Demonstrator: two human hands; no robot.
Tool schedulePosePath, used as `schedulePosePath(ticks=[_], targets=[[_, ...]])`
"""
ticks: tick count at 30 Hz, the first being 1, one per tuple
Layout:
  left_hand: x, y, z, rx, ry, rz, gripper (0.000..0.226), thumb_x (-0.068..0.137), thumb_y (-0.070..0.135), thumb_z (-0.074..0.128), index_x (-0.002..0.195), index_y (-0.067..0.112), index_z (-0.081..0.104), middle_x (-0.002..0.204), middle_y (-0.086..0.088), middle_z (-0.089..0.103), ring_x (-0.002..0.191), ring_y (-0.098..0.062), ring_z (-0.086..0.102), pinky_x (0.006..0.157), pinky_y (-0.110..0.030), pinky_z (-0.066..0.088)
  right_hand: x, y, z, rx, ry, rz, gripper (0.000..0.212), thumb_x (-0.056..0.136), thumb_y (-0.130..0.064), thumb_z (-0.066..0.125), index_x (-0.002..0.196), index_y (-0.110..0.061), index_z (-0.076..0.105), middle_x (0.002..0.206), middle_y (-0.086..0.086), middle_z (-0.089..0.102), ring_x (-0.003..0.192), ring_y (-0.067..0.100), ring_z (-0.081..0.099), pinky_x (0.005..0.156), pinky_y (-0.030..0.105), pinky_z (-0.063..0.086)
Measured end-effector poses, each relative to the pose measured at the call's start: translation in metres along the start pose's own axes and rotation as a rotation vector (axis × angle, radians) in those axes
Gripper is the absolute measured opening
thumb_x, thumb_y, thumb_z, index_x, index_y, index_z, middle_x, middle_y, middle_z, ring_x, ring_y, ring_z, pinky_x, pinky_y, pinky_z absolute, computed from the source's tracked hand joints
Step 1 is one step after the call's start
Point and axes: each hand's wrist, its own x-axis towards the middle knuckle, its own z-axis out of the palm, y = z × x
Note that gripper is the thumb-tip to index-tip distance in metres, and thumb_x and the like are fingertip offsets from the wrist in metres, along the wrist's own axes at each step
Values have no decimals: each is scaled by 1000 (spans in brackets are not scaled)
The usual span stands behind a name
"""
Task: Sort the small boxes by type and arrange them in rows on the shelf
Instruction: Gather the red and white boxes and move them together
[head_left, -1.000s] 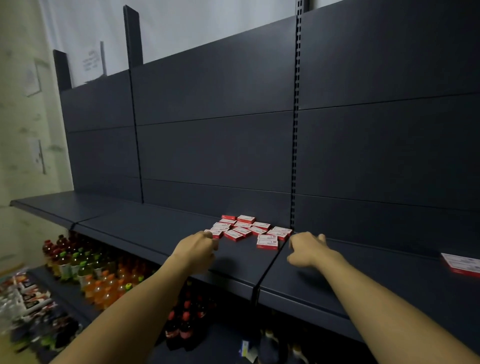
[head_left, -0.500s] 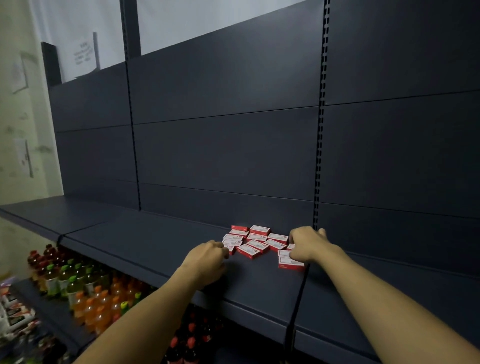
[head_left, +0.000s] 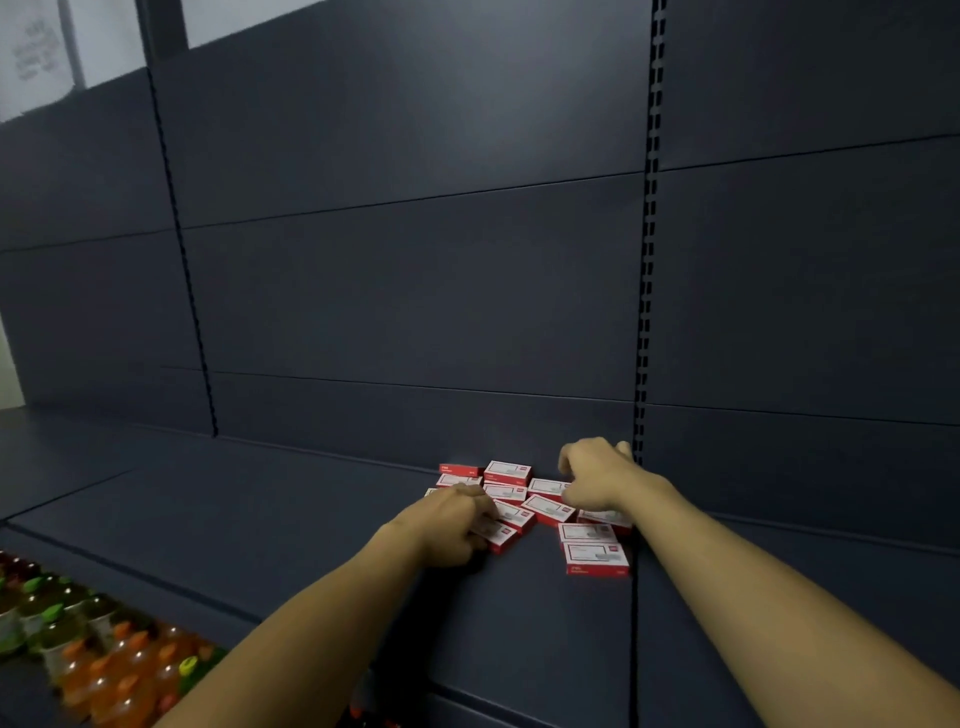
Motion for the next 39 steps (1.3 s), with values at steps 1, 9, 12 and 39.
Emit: schedulePosePath(ticks=[1, 9, 12, 39], targets=[[3, -1, -1, -11, -14, 4, 50, 90, 20, 64, 138, 23, 54, 134, 6, 51, 124, -15, 50, 106, -29, 42, 2, 0, 0, 0, -11, 4, 34, 84, -11, 55, 116, -13, 65, 113, 6, 66, 104, 24, 55, 100, 39, 33], [16, -5, -12, 13, -109, 67, 39, 79, 33, 74, 115, 19, 64, 118, 1, 56, 105, -20, 56, 92, -36, 52, 15, -16, 12, 24, -103, 53, 35, 84, -10, 58, 117, -20, 62, 118, 2, 59, 116, 27, 44, 103, 39, 32], [15, -11, -18, -51, -99, 47, 49, 75, 33, 79, 119, 18, 62, 115, -1, 63, 100, -20, 61, 88, -34, 54, 18, -24, 19, 55, -145, 80, 38, 81, -12, 57, 115, -27, 63, 119, 0, 56, 122, 31, 42, 104, 39, 37], [-8, -123, -54, 123, 308, 237, 45, 88, 42, 69, 127, 23, 60, 123, 7, 55, 105, -13, 57, 81, -28, 50, 12, -95, 45, -30, 176, 59, 53, 81, -38, 77, 127, -18, 63, 119, -3, 53, 117, 19, 50, 101, 32, 43]])
